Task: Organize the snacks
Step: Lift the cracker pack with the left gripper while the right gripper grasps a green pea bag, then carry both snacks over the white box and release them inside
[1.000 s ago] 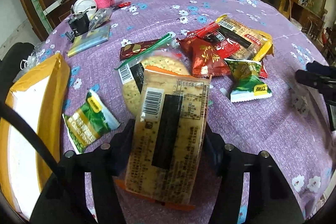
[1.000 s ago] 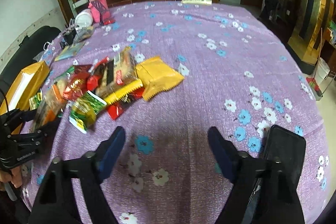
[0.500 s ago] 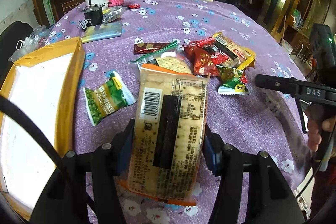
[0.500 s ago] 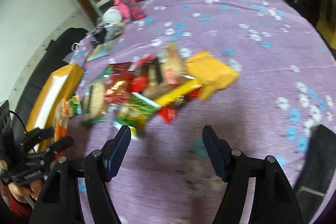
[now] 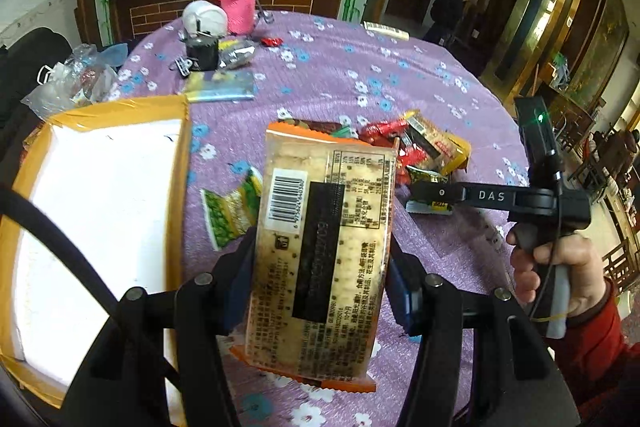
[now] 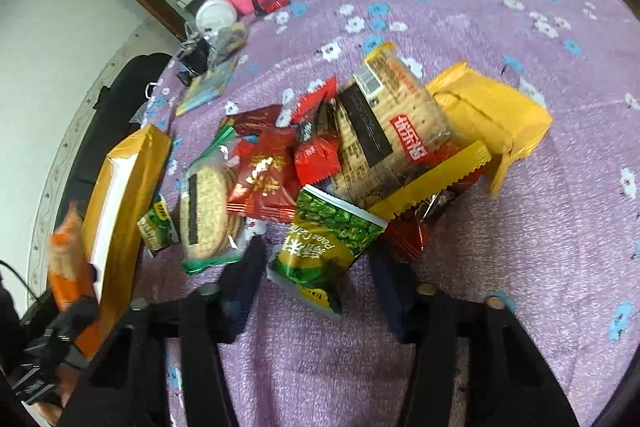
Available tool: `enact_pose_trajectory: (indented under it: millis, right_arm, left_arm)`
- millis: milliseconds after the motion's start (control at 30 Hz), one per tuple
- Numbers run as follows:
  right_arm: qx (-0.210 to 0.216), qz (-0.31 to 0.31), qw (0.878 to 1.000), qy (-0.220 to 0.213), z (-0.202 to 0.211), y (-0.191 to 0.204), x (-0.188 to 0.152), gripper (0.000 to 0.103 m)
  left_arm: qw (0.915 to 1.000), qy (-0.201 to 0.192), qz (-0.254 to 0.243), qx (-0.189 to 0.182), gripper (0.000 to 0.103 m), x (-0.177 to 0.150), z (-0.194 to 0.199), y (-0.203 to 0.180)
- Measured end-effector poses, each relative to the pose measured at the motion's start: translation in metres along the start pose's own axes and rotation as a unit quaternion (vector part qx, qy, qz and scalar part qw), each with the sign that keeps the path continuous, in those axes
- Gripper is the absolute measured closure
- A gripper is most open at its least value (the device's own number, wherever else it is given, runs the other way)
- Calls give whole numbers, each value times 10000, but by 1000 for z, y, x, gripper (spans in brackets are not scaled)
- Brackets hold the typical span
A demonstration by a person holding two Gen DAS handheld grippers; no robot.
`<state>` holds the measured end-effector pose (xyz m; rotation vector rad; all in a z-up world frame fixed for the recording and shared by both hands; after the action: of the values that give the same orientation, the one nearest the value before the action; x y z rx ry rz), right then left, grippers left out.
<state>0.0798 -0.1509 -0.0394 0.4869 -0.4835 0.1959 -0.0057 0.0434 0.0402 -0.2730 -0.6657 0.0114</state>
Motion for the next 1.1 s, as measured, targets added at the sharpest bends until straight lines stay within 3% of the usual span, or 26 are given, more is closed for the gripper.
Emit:
enact_pose_trajectory:
  millis: [33,100,400,533,700,867,1100]
  right_arm:
    - [9,0,10000,21,-1,0,0,66]
    - [18,2,10000,9,0,-1,-1,68]
    - [144,359,9992,-79,24,19,-2,69]
    - [276,805,9962,-192,37,49,5,69]
    - [453,1683,9843,-267,39,108,22,69]
    - [655,2643,9611,-468,35,177,45,69]
    - [1254,3007,9451,-266,0,248,69,69]
  left_arm:
    - [10000,-16,5,21,45,1,4,3]
    - [9999,-40,6,94,45,4,11,10]
    - [9967,-319,339,662,45,21,50,70]
    - [9947,-336,583,778,46,30,62,100]
    - [9903,-371,869,1017,46,46,71,136]
    - [9840,-527,1119,1285,46,57,95,164]
    - [9709,-921,1252,1824,46,73,140,206]
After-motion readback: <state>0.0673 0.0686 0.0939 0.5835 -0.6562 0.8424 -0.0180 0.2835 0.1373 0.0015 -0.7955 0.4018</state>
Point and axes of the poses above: each gripper's, at about its wrist camera, not at the fingertips, and z roughly against the way its jaws point, y to its left, x to its top, the point moved 7 cm from there along -z, roughly the way its jaws point, and after that the axes turned 7 degrees about z, right-handed, at the moved point
